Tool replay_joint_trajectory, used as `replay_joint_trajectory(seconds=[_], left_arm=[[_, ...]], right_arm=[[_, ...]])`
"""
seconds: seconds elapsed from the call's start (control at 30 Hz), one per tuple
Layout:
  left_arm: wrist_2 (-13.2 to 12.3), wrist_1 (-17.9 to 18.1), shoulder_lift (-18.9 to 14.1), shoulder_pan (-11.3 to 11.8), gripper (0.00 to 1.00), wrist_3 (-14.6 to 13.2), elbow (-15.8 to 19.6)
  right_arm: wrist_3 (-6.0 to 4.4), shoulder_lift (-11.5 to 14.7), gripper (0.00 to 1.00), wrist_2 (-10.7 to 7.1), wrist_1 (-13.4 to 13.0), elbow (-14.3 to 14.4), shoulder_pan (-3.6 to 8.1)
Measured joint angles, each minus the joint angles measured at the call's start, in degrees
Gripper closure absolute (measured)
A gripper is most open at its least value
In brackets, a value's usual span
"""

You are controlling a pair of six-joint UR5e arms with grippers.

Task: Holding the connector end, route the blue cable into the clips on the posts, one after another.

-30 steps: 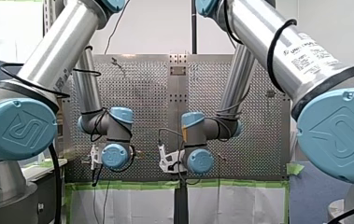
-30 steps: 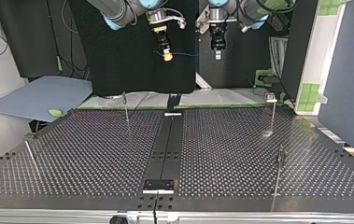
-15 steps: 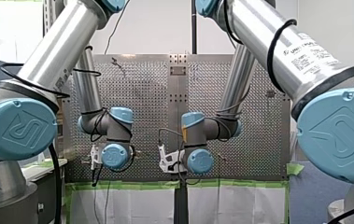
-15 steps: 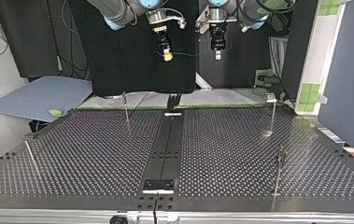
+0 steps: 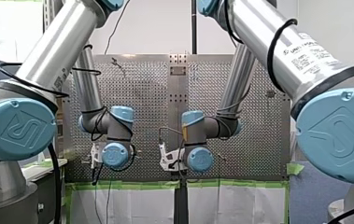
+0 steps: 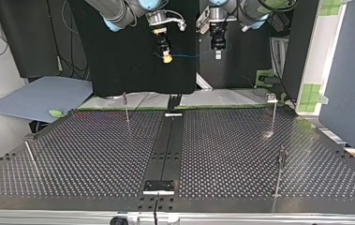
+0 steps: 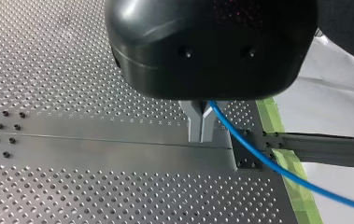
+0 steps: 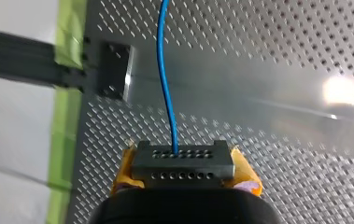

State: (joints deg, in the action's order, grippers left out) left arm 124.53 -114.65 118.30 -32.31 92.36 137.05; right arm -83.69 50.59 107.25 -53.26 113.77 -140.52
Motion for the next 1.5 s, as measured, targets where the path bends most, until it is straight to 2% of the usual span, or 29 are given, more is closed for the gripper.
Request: replay_joint_trajectory(seconds=[0.07,0.17,0.3,0.53,0.67,0.83,1.0,1.17,1.37,1.5], left_arm=[[0.9,-0.9,-0.9,-0.9,1.00,0.1,0.0],[2.3,-2.3,-2.3,-2.2,1.00,0.3,0.0],[4.1,-4.1,-4.1,-4.0,1.00,0.1,0.0],[6.7,-7.9,-7.9,-3.9,1.00,-0.8,-0.1],[6.7,-10.1,-10.1,-2.7,1.00,-1.6,-0.7],[5.7,-12.7,-12.8,-0.3,1.00,-2.8,-1.2],[6.1,-15.3,-15.3,2.2,1.00,-3.1,-2.1],[8.1,-17.0,-18.2,3.5,1.00,-3.3,-2.6],[9.6,-18.3,-21.8,4.0,1.00,-3.5,-4.4],[9.7,-20.1,-23.8,4.2,1.00,-3.5,-5.2]], right_arm=[[-0.11,1.0,1.00,0.99,1.0,-1.0,0.57],[-0.76,2.5,1.00,2.41,2.5,-2.5,0.75],[-1.40,4.5,1.00,2.48,4.5,-4.0,0.75],[-1.91,8.2,1.00,-0.47,5.9,-4.8,0.73],[-2.63,10.1,1.00,-1.41,6.0,-5.0,0.73],[-2.95,13.0,1.00,-3.45,6.0,-5.5,0.74],[-3.01,14.1,1.00,-4.78,7.0,-6.5,0.77],[-3.29,14.2,1.00,-5.61,8.6,-7.2,1.10],[-4.61,14.2,1.00,-7.53,8.9,-7.8,1.30],[-6.49,14.2,1.00,-9.69,8.9,-8.9,1.26]])
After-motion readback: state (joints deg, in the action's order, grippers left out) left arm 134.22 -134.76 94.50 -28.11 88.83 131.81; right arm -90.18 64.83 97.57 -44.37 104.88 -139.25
